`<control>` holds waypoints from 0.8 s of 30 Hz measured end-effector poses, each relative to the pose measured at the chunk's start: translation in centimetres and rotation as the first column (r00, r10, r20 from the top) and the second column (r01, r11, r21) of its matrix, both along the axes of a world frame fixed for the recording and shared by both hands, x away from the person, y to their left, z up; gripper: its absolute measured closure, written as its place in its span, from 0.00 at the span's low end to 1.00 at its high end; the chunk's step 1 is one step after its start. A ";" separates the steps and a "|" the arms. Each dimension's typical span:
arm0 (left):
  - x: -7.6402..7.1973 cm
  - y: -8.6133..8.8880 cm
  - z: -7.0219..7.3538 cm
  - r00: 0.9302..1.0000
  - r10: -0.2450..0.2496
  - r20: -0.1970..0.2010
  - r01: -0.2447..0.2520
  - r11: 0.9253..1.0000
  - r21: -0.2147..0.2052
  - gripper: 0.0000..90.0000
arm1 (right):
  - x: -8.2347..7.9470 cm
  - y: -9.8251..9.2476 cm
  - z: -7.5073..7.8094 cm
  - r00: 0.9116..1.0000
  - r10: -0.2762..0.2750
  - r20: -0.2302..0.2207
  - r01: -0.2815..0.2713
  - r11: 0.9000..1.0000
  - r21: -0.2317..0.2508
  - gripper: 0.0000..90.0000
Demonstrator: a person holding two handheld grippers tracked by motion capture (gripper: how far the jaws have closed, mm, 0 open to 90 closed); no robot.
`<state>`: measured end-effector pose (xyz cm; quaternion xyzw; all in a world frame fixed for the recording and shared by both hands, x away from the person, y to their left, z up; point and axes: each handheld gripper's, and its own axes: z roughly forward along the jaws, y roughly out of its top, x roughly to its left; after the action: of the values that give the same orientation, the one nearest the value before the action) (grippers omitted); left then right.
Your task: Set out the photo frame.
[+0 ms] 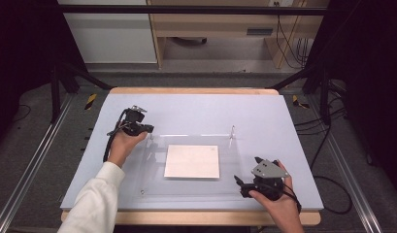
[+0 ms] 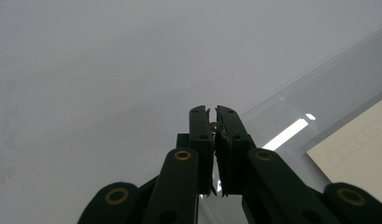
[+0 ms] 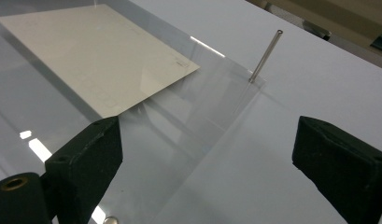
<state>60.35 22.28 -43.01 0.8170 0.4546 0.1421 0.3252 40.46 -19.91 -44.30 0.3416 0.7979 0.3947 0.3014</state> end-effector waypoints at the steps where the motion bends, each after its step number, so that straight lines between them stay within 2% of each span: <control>1: 0.0 0.0 0.0 1.000 -0.001 -0.002 0.001 1.000 -0.001 0.94 | -0.6 0.2 -0.1 1.000 0.010 0.006 -0.010 1.000 -0.004 0.10; 8: 0.1 0.1 0.0 1.000 -0.004 -0.006 0.004 1.000 -0.003 0.94 | -2.4 0.9 -0.9 0.999 0.032 -0.004 -0.033 0.999 -0.022 0.09; 11: 0.1 0.1 0.0 1.000 -0.005 -0.008 0.005 1.000 -0.004 0.94 | -2.8 1.1 -1.3 0.999 0.037 -0.011 -0.038 0.998 -0.043 0.09; 21: 0.3 0.1 -0.1 1.000 -0.003 -0.015 0.003 1.000 -0.006 0.94 | -4.0 1.2 -2.3 0.998 0.052 -0.022 -0.053 0.997 -0.052 0.09; 24: 0.3 0.1 -0.1 1.000 -0.006 -0.018 0.006 1.000 -0.002 0.94 | -4.5 1.1 -2.9 0.998 0.054 -0.026 -0.056 0.996 -0.075 0.10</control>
<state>60.64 22.36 -43.08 0.8193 0.4551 0.1332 0.3224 35.99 -18.83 -47.17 0.3123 0.8249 0.3685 0.2936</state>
